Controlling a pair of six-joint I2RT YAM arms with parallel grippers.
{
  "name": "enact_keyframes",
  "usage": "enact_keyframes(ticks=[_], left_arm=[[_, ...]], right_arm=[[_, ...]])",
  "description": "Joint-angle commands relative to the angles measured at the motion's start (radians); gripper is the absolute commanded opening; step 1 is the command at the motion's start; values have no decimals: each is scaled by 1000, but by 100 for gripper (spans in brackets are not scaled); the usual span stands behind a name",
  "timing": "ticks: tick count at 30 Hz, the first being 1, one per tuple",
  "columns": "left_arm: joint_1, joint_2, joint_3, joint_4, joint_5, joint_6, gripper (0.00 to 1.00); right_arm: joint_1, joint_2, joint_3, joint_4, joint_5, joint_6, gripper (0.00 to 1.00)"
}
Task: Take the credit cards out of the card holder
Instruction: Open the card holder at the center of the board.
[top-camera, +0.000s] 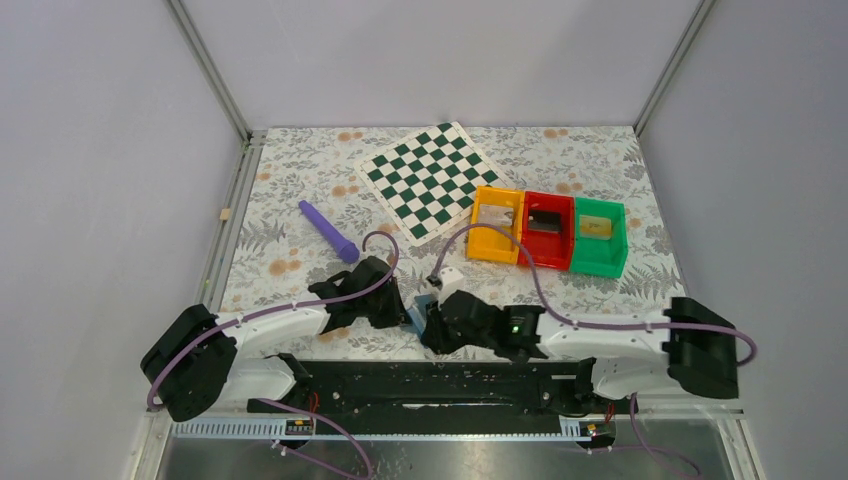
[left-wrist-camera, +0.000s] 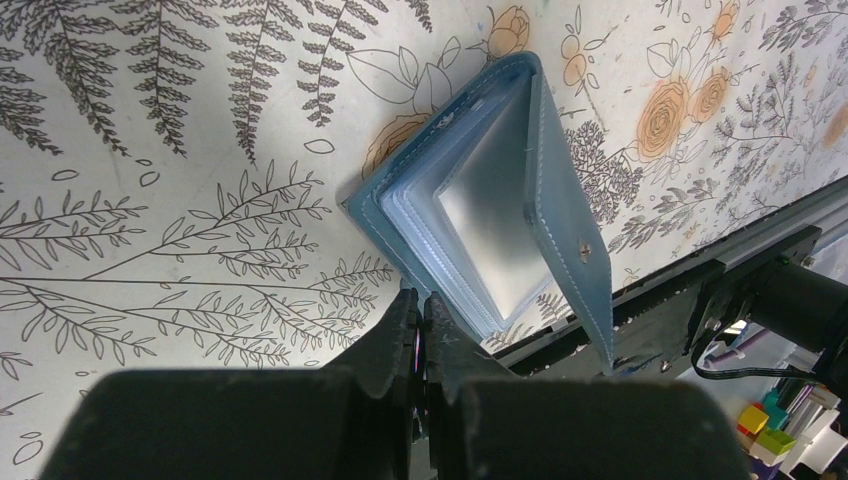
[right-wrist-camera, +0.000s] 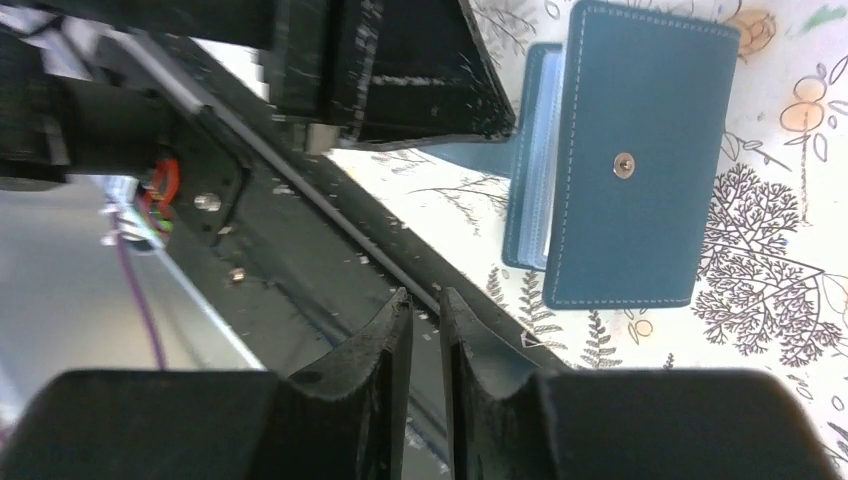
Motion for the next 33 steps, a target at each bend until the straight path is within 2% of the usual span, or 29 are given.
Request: enact_keyframes(ticks=[1,4,11,14,18,20,23,33], left_arm=[[5,-18,-6,58,24,-20,0],[5,-25,-13,58,23,-19,0],[5,-34,-17,38,15,-12,0],[5,-32,-18,41,17,-10,0],[5,-32,-25,37,12,-10,0],[5,-33,-26,30,6,-9,0],[5,-31,-25,11,-8,-7,0],[7,-30,-29,-2,-22,-10,0]], right_arm=[[39,129,45,68,158,7,23],[44,172,53,47,260,-6,24],[48,155,80,-103,476,-71,30],[45,177,68,-78,437,-106,36],[13,184,27,7,289,-159,59],[-20,181,4,76,208,-170,65],[-69,183,-12,102,145,-181,67],[-120,268,-19,115,99,-228,75]])
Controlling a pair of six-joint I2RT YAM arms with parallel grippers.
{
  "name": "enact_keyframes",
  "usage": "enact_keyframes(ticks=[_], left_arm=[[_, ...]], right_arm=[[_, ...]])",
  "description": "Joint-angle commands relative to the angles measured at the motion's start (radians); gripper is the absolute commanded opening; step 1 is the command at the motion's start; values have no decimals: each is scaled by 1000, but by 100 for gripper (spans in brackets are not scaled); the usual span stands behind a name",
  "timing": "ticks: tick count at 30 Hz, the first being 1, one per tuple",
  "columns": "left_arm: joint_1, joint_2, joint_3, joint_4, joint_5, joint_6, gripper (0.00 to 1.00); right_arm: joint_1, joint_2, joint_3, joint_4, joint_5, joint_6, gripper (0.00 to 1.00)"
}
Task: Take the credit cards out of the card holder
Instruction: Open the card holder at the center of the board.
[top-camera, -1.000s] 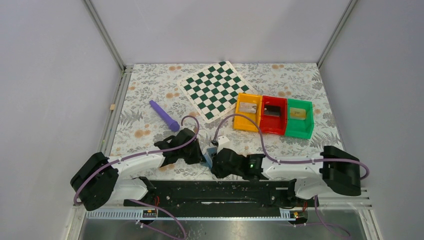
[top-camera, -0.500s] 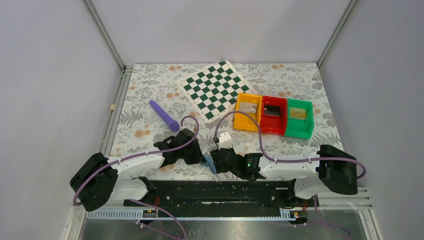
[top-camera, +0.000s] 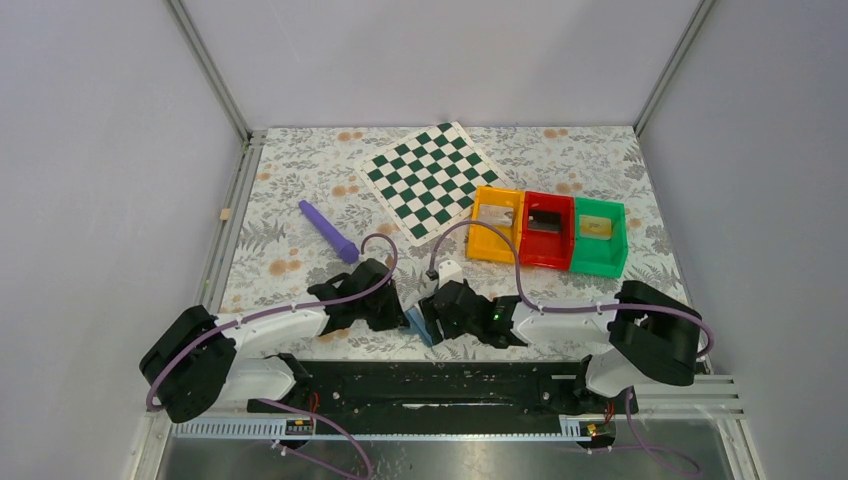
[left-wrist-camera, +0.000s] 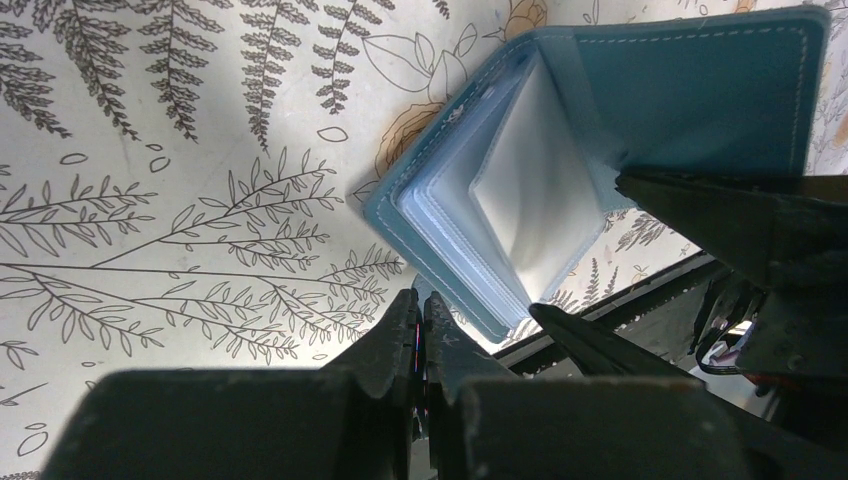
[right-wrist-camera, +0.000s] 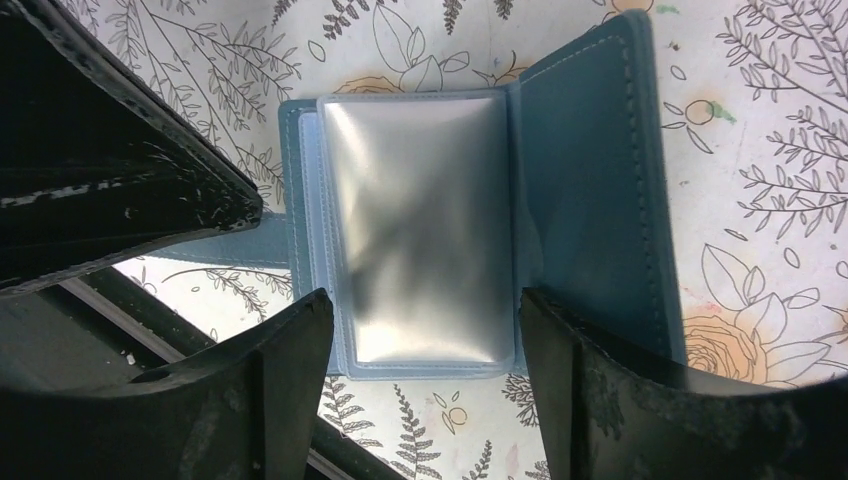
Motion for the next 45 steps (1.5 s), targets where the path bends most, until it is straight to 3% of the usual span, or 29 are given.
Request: enact_keyframes(ticks=[1,7,13,28,41,45], left_arm=[[8,-21,-15,8,-21,-3,0],[12,-16,-17,3,-25,-3,0],[17,-25,-22,-16,-44,-6,0],[37,-22,88,-161,-156,29,0],[-14,-146,150,-216,-143,24,23],[-37,-169,126,-105,-61,15,25]], right_arm=[[-19,24,-10,45,-34,-29,75],[-21,46,-19,61,-35,-28,72],[-22,5,-46,54,12,0,51],[-22,-151,-169,91,19,212,24],[-21,-152,-213,167,23,307,16],[-21,-164,-215,169,26,323,15]])
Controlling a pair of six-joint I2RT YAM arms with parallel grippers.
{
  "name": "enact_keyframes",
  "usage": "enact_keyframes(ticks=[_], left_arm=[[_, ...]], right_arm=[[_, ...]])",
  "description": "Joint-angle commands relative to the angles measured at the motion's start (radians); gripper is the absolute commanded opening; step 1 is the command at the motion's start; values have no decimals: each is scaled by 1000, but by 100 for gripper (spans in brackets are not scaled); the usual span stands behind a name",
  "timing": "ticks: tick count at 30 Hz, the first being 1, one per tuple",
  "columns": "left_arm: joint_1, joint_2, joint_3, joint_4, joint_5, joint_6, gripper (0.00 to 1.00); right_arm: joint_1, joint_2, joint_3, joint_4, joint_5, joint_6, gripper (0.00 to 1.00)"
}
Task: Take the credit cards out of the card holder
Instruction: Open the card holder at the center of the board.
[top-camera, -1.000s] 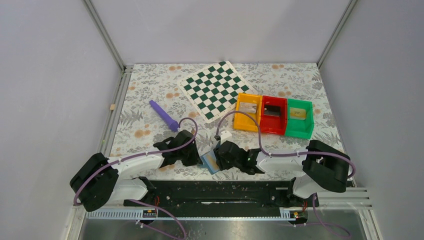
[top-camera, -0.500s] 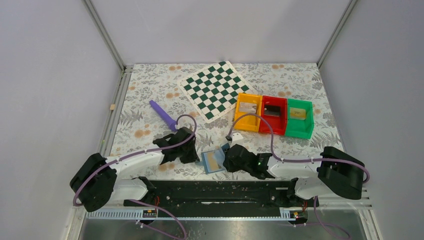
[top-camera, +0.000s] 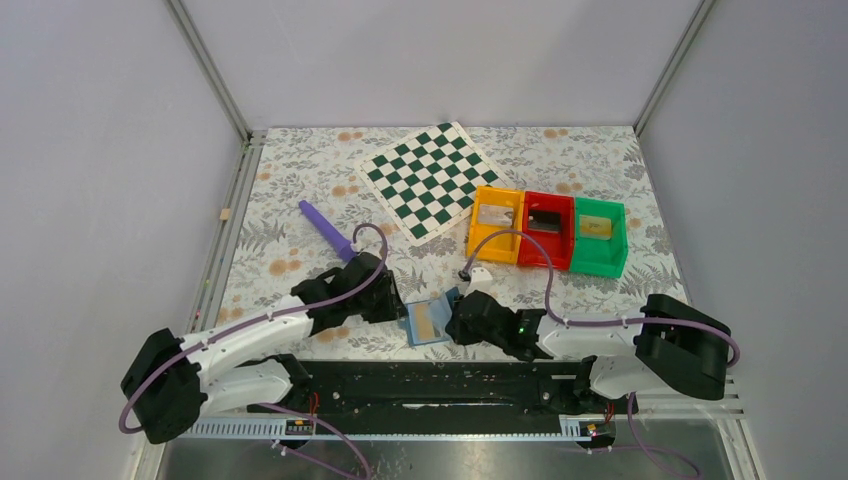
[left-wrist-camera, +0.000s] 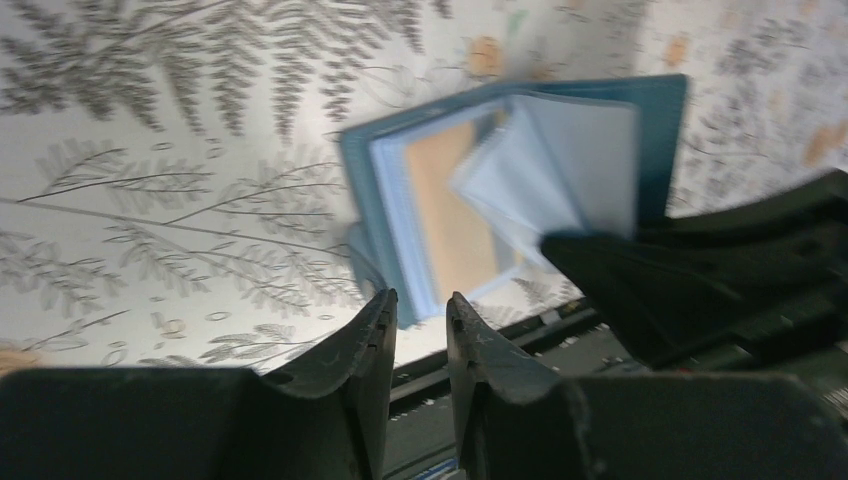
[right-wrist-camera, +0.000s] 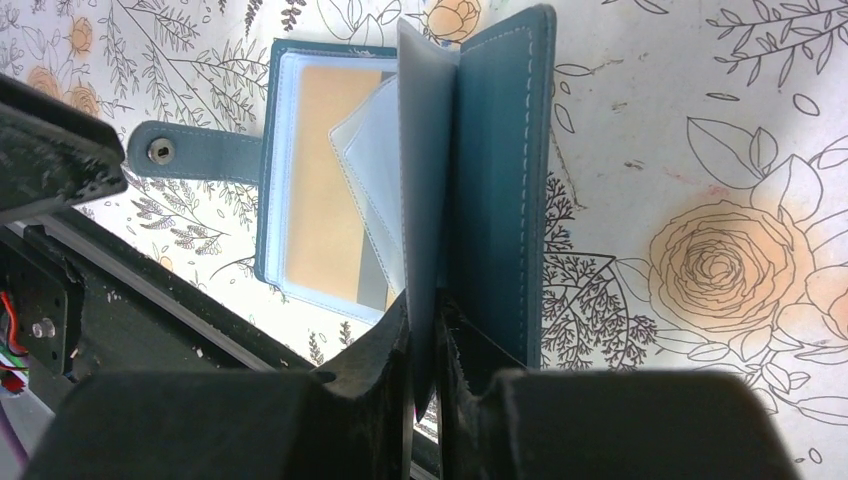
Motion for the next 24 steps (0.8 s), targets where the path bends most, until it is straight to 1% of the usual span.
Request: enact_keyframes(ticks=[1,4,8,10,12,15,18,21,24], left_arm=[[-15,-22,18,125,78,-15,24],[-15,21,-3,156,83,-33,20],[-22,40,-57,289,152,-44,19],[-29,43,-65,316,156,-43,19],[-31,65,-62,302,129,-39,19],[-31,119,-45,226,60,-38,15],[-31,172,-58,234,52,-43,12],[-31,204,-80,266,61,-56,10],[-30,214,-93,288,67,-61,10]], right_arm=[[-6,-28,-12,26,42,43,15],[-7,-36,-25,40,42,63,15],[-9,-51,-38,46,38,74,14],[-9,-56,-44,47,41,82,14],[-14,-63,-56,61,37,90,14],[-20,-70,-65,69,31,99,15],[-20,-82,-65,53,37,96,24],[-20,-114,-17,-64,42,62,34],[-19,-150,69,-205,41,22,35]])
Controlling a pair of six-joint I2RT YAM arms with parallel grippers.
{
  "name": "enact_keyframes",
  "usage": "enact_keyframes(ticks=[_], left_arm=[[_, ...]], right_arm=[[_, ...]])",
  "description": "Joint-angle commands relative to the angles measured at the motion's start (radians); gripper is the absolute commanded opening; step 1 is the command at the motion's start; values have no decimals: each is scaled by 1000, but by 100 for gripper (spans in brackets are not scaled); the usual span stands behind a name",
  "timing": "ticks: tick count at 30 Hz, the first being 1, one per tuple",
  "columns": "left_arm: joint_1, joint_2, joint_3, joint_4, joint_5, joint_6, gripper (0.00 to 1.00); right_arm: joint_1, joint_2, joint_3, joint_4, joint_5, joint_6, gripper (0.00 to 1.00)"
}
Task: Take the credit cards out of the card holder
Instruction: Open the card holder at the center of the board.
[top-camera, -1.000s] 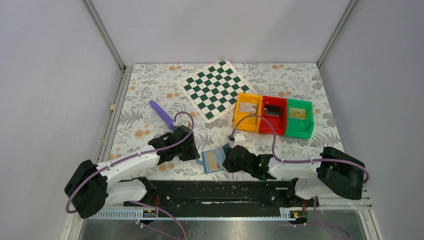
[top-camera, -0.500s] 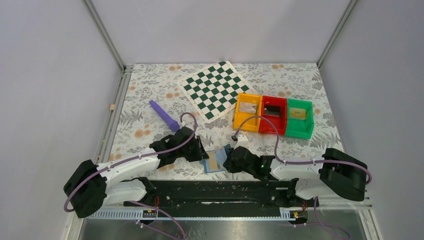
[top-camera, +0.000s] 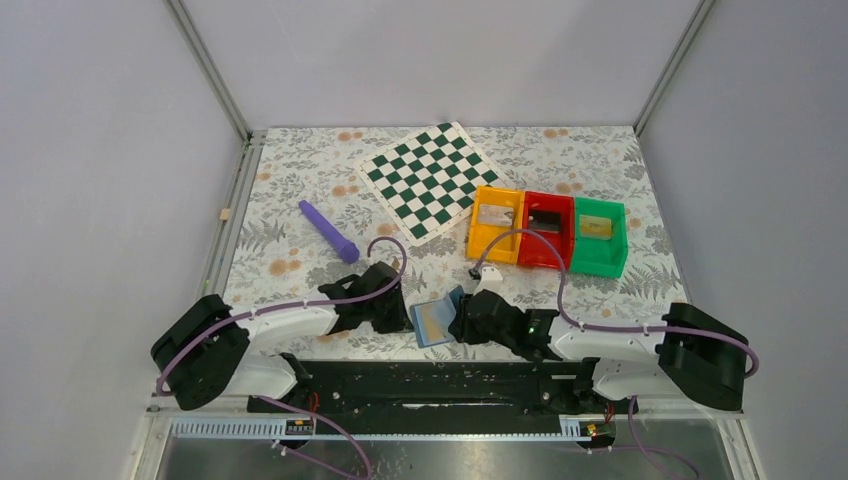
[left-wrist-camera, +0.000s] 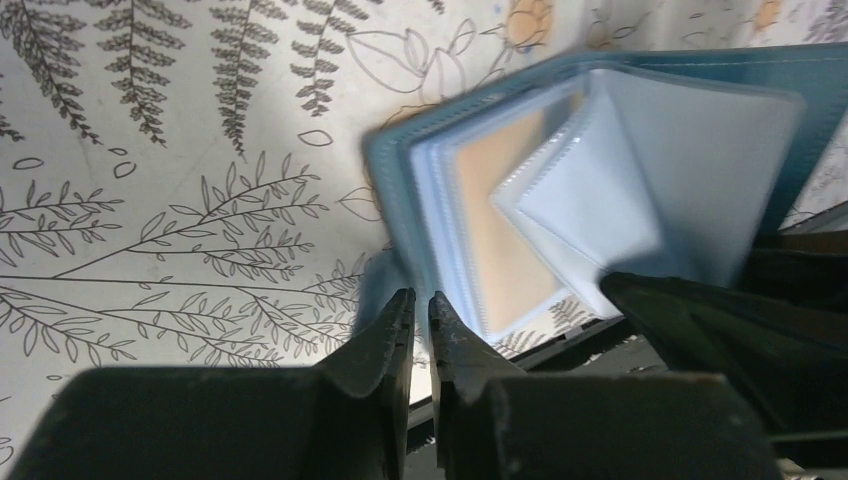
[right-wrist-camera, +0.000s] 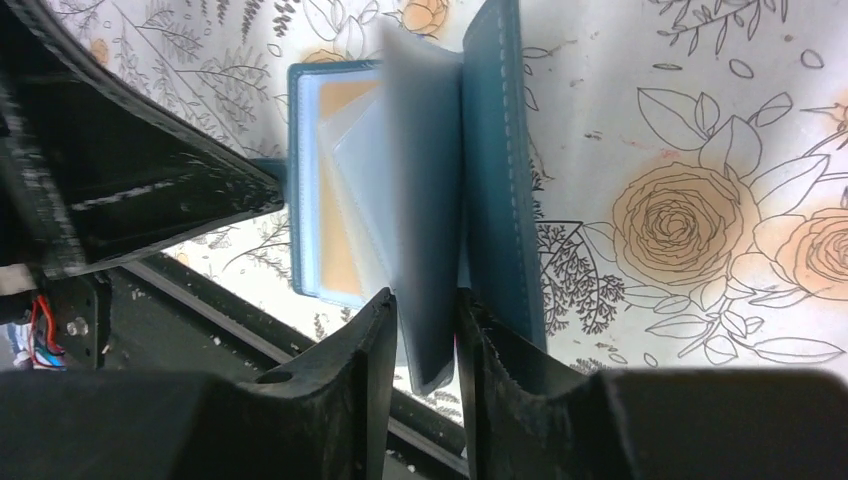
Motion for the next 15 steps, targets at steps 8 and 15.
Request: enact_keyframes(ticks=[8,15], left_arm=[[-2,35,-16,64,-35,-11,9],[-2,45,-25,76,-32,-9,10]], right_arm=[[-5,-87,158,-232,56,-68,33],[-6,-50,185,-185,-8,-112,38]])
